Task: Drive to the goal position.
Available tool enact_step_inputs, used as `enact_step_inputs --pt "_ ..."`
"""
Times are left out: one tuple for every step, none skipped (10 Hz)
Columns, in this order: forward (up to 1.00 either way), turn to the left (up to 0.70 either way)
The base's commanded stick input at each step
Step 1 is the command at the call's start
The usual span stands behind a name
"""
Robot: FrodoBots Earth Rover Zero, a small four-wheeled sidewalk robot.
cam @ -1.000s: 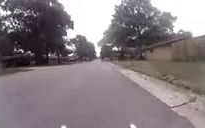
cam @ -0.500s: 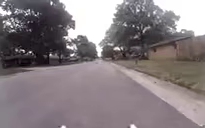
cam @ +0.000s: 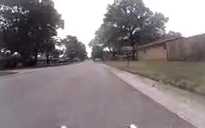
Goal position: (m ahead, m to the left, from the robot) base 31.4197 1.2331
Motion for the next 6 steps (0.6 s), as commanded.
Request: enact_step_inputs --pt "1.00 0.00" --pt "1.00 0.00" --pt "1.00 0.00" --pt "1.00 0.00" --pt "1.00 0.00" --pt "1.00 0.00"
